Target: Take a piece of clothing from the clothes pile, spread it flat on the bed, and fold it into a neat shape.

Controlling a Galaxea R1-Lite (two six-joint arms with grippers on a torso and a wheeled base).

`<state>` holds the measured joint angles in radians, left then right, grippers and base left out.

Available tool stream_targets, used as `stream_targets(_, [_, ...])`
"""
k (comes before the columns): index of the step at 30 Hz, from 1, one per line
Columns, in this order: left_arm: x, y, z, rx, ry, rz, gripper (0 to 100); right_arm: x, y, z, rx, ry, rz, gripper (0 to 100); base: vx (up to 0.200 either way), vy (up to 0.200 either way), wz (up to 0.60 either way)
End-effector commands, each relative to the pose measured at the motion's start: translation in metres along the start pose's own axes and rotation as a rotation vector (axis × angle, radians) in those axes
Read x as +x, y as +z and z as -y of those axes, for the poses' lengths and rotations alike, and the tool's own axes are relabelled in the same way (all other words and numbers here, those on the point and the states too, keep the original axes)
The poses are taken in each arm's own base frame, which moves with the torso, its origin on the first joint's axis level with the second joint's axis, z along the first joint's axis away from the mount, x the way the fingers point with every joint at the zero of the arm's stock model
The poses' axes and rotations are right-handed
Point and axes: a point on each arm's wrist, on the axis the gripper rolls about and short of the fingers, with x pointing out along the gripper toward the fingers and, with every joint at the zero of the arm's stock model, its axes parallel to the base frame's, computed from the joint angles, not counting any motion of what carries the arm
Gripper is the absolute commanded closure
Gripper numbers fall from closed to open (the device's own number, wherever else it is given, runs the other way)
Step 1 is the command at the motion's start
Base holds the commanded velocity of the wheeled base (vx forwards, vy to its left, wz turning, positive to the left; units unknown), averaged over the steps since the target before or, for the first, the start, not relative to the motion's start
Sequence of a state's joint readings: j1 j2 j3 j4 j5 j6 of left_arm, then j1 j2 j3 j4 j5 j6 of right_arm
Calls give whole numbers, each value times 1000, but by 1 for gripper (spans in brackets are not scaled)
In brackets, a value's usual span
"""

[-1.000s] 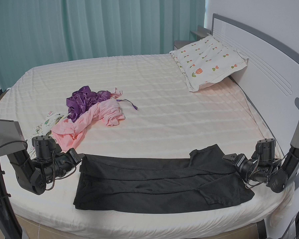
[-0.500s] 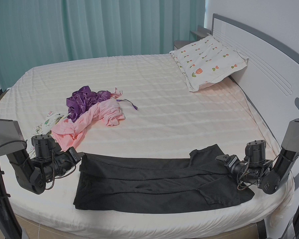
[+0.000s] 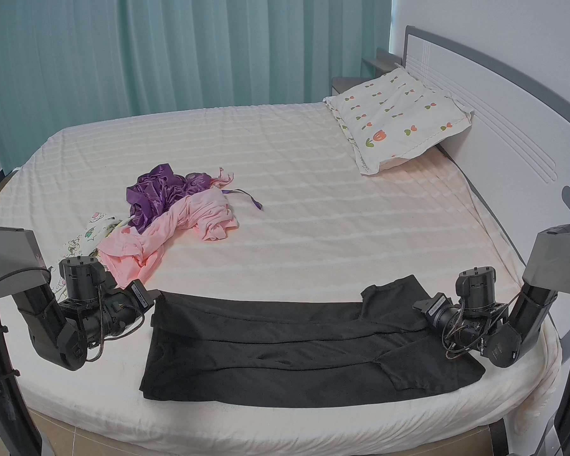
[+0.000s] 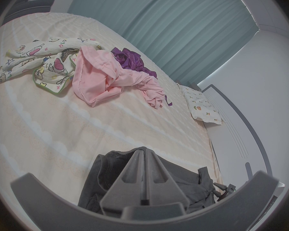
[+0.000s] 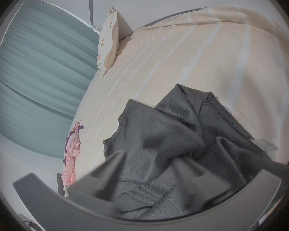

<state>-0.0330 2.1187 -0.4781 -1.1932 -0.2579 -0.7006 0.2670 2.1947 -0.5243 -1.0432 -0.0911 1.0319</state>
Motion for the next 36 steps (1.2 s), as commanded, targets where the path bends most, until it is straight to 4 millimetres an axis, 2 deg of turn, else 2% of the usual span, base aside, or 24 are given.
stream_targets(1, [0, 0, 0, 0, 0, -1, 100, 2, -2, 1, -3, -6, -5, 100, 0, 0, 0])
stream_targets(8, [1, 1, -1, -1, 0, 4, 100, -2, 4, -2, 11, 15, 18, 100, 0, 0, 0])
stream_targets(15, [0, 5, -4, -7, 8, 18, 100, -16, 28, -12, 48, 70, 92, 100, 0, 0, 0])
stream_targets(19, [1, 5, -5, -7, 8, 20, 100, -17, 37, -16, 74, 99, 124, 100, 0, 0, 0])
stream_targets(21, [2, 5, -6, -5, 11, 25, 100, -16, 40, -19, 144, 155, 156, 100, 0, 0, 0])
stream_targets(23, [2, 5, -6, -5, 11, 25, 100, -16, 40, -19, 144, 155, 156, 100, 0, 0, 0])
stream_targets(26, [2, 12, -6, -35, 18, 63, 100, -20, 46, -26, 170, 253, 217, 100, 0, 0, 0])
stream_targets(31, [2, 27, 4, -118, -46, 272, 100, -21, 46, -19, 170, 318, 264, 100, 0, 0, 0])
stream_targets(36, [12, 18, -6, -106, -70, 311, 100, -14, 35, -3, 127, 254, 234, 100, 0, 0, 0])
